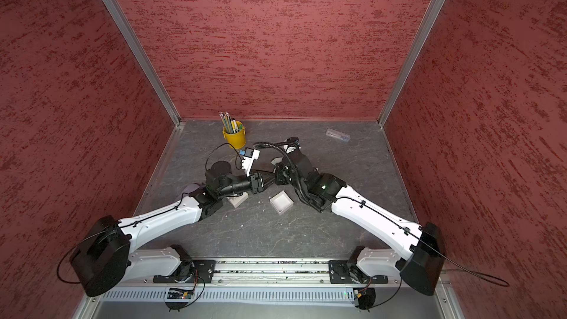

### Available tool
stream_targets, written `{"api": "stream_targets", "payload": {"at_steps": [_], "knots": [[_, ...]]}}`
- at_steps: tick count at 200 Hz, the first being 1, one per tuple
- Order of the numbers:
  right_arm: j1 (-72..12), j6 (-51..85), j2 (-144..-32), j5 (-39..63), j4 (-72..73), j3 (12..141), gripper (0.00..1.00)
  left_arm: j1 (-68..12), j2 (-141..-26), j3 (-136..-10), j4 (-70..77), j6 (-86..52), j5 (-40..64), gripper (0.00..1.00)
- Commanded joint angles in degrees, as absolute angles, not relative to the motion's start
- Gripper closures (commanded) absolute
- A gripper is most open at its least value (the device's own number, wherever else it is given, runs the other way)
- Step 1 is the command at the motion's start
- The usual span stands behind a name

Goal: Take the necklace out of the lift-off lid jewelry box
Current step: Take out the inner lining from the jewelry box.

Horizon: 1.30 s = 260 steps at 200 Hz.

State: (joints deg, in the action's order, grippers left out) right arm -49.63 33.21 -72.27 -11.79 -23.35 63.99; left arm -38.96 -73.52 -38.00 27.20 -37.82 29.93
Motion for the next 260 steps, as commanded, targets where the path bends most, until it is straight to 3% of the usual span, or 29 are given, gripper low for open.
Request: {"api": "stream_targets", "payload": {"at_steps": [1,19,42,116,133,162,178,185,202,221,260], "knots": [[-49.59,33.81,-71.46,-9.65,-21.61,62.82,0.81,-39.13,-74.28,-39.71,30.60,-37.88,30.03,0.60],[-49.55,33.90,-70.99,-8.13,-20.41,61.93,0.80,-39.11,-74.70,-39.90,31.44,-38.02,29.97,0.73],[-49.54,34.19,-70.79,-7.65,-20.15,61.87,0.80,-38.94,-74.72,-39.58,31.76,-37.19,30.18,1.00],[-49.48,34.02,-67.73,-5.80,-16.29,59.97,0.67,-39.07,-70.68,-38.29,28.52,-30.07,29.40,1.00],[-49.41,34.01,-66.94,-5.28,-15.40,59.42,0.68,-39.11,-69.81,-38.32,27.86,-29.28,28.93,1.00],[-49.38,33.93,-66.17,-5.68,-15.03,58.97,0.79,-39.11,-69.08,-38.23,25.71,-28.69,28.85,1.00],[-49.32,33.71,-66.22,-5.37,-14.86,58.98,0.79,-39.05,-68.91,-38.23,25.43,-28.67,29.19,1.00],[-49.38,33.58,-66.27,-5.09,-14.77,58.98,0.76,-39.10,-68.71,-38.23,25.16,-28.61,29.08,1.00],[-49.32,33.03,-66.29,-4.20,-14.77,59.34,0.56,-39.02,-67.93,-38.32,23.83,-27.68,28.46,1.00],[-49.31,32.04,-65.54,-3.24,-13.80,59.24,0.44,-38.95,-66.62,-39.12,20.52,-25.43,27.55,1.00],[-49.26,30.48,-60.64,-3.48,-9.07,56.44,0.38,-39.11,-63.65,-42.64,10.90,-18.64,24.47,1.00]]}}
